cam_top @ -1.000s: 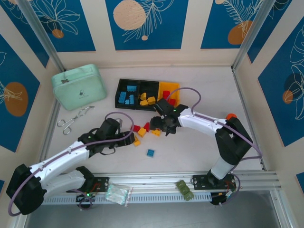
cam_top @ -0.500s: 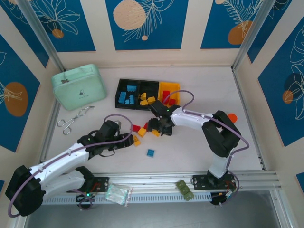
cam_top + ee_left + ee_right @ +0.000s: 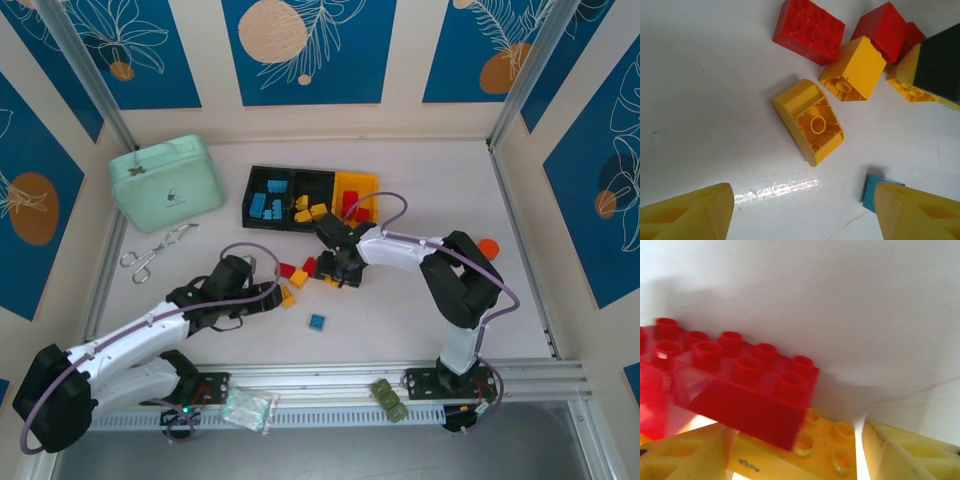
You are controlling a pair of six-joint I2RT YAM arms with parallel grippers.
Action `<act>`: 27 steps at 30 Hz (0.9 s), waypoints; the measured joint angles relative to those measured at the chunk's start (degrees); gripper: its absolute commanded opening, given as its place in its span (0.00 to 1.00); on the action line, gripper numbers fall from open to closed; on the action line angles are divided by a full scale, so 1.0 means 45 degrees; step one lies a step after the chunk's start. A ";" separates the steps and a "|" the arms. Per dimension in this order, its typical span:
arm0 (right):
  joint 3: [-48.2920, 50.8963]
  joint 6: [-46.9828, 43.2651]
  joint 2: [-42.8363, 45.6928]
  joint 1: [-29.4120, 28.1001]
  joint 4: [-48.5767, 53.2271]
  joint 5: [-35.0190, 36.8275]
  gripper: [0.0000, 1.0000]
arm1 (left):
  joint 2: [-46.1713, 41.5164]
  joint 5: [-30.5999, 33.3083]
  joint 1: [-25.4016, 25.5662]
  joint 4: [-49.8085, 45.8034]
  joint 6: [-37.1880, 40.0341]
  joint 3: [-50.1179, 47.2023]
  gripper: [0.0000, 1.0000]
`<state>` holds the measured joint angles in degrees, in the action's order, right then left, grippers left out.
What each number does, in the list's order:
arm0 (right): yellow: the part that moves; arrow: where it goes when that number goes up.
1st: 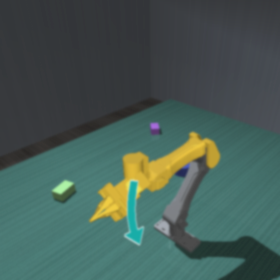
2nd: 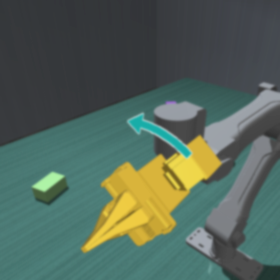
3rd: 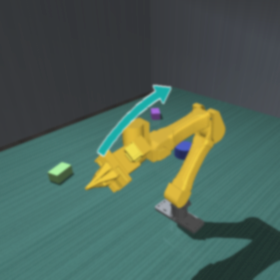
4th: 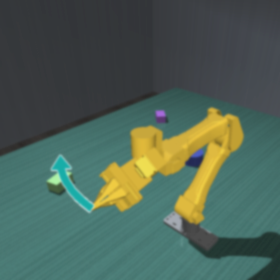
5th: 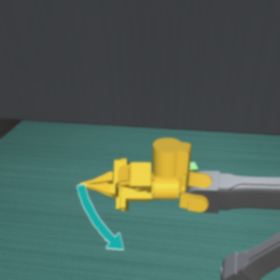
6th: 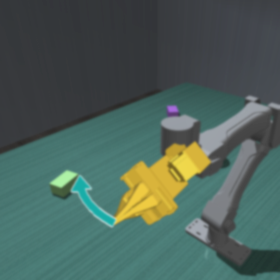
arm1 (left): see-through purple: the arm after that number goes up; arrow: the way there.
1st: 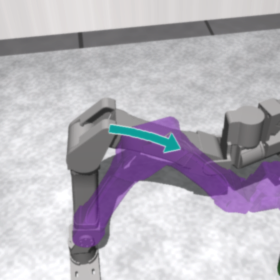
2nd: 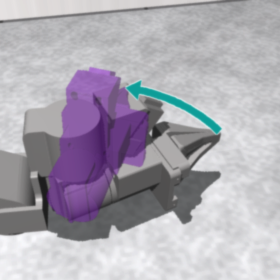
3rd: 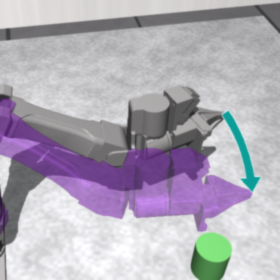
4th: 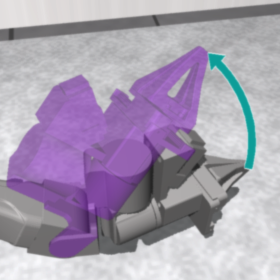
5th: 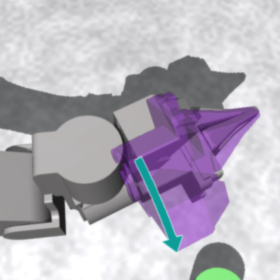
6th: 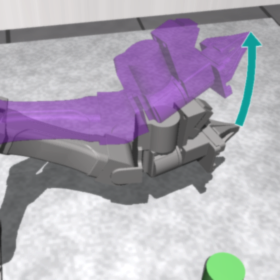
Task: Sort the legos into containers by color
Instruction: Pick up the lego from the center of the table.
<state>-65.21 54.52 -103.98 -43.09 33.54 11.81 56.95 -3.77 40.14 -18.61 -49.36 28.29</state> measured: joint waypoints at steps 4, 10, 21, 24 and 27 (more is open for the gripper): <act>0.0287 0.0010 0.0340 0.0053 0.0413 0.0301 0.64 | 0.0287 -0.0121 0.0000 0.0238 -0.0039 -0.0019 0.73; 0.0330 -0.0044 0.0782 0.0053 0.0733 0.0695 0.49 | 0.0554 -0.0204 0.0000 0.0636 -0.0068 -0.0029 0.73; 0.0185 -0.0495 0.1642 -0.0121 0.1729 0.1355 0.46 | 0.0529 -0.0238 0.0000 0.0709 -0.0073 -0.0029 0.73; -0.0398 -0.0792 0.1972 -0.0126 0.2089 0.1462 0.46 | 0.0529 -0.0238 0.0000 0.0709 -0.0073 -0.0029 0.73; -0.1273 -0.1161 0.1987 -0.0053 0.2171 0.1530 0.46 | 0.0529 -0.0243 0.0000 0.0709 -0.0073 -0.0029 0.73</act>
<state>-70.94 49.30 -95.04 -43.33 43.31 18.70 59.33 -4.86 40.14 -15.42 -49.69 28.16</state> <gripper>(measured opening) 0.464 0.733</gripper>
